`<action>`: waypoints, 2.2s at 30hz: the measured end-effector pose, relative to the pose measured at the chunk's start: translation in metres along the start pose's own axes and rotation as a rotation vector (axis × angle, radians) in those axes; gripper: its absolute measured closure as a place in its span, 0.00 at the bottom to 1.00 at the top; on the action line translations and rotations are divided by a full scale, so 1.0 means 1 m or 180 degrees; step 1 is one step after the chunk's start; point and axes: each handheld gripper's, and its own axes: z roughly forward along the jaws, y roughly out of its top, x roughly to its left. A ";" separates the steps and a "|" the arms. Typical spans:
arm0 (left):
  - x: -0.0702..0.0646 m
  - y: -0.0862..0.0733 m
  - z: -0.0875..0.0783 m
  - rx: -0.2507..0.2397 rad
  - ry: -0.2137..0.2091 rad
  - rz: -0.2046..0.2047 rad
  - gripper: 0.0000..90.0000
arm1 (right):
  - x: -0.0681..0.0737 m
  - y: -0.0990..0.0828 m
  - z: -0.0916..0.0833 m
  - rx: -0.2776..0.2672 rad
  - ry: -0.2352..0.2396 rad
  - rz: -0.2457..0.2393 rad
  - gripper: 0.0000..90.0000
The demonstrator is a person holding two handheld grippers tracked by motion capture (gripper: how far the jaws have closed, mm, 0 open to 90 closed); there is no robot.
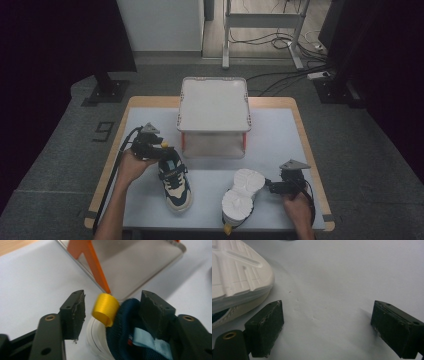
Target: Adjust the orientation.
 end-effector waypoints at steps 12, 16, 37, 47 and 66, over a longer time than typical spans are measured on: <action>-0.007 -0.002 0.000 0.0180 0.0007 0.0167 0.72 | 0.000 0.000 0.000 0.0000 0.0000 0.0000 0.12; -0.009 -0.003 -0.006 0.0258 0.0224 0.0122 0.77 | 0.000 0.000 0.000 0.0000 0.0000 0.0000 0.11; -0.018 -0.015 -0.015 0.0395 0.0576 -0.0031 0.81 | 0.000 0.000 0.000 0.0000 0.0001 0.0000 0.11; -0.026 -0.042 -0.041 0.0389 0.0680 -0.0260 0.79 | 0.000 0.000 0.000 0.0000 0.0000 0.0000 0.12; 0.001 -0.097 -0.068 -0.0091 -0.0296 0.0010 0.20 | 0.000 0.000 0.000 -0.0001 -0.0003 -0.0002 0.12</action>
